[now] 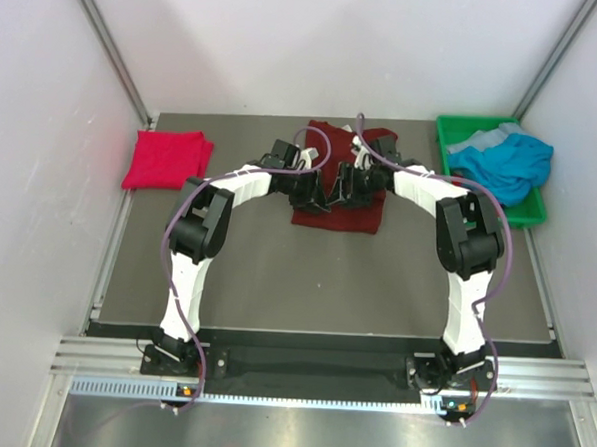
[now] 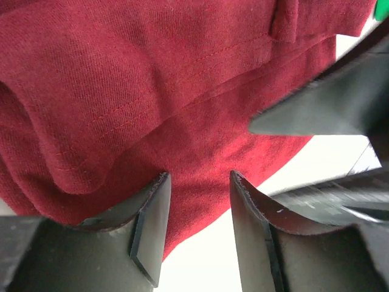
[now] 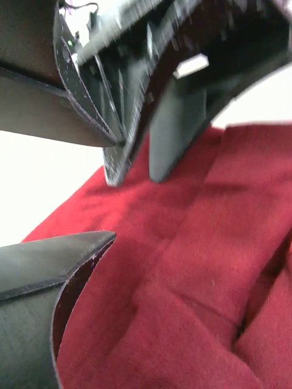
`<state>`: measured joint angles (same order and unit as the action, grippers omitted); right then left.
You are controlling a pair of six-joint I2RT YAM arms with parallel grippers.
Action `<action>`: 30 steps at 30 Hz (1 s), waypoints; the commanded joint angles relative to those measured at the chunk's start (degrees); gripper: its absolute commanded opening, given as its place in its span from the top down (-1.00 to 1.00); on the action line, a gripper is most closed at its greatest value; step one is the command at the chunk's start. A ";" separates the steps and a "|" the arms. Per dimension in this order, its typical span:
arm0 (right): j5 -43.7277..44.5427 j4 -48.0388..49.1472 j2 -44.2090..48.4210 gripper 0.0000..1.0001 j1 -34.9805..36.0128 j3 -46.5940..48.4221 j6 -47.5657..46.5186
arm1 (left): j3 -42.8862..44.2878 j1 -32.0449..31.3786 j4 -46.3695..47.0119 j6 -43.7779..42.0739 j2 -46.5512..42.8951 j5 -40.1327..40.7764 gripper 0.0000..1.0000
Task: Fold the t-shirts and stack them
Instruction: Fold the tshirt
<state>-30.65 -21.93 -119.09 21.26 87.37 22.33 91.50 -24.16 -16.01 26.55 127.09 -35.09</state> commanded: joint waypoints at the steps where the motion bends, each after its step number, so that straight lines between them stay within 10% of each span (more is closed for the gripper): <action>1: 1.99 1.54 -2.72 -0.17 0.45 0.69 -0.70 | 0.08 -0.36 2.12 -0.09 -1.22 0.81 0.03; 30: 11.93 2.33 -7.31 -0.24 -6.67 29.52 -8.17 | -8.27 -3.00 1.07 -3.25 -7.29 3.89 0.03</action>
<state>-19.94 -21.87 -132.86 14.81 114.56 16.43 84.18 -26.41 -13.17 24.97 122.26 -31.83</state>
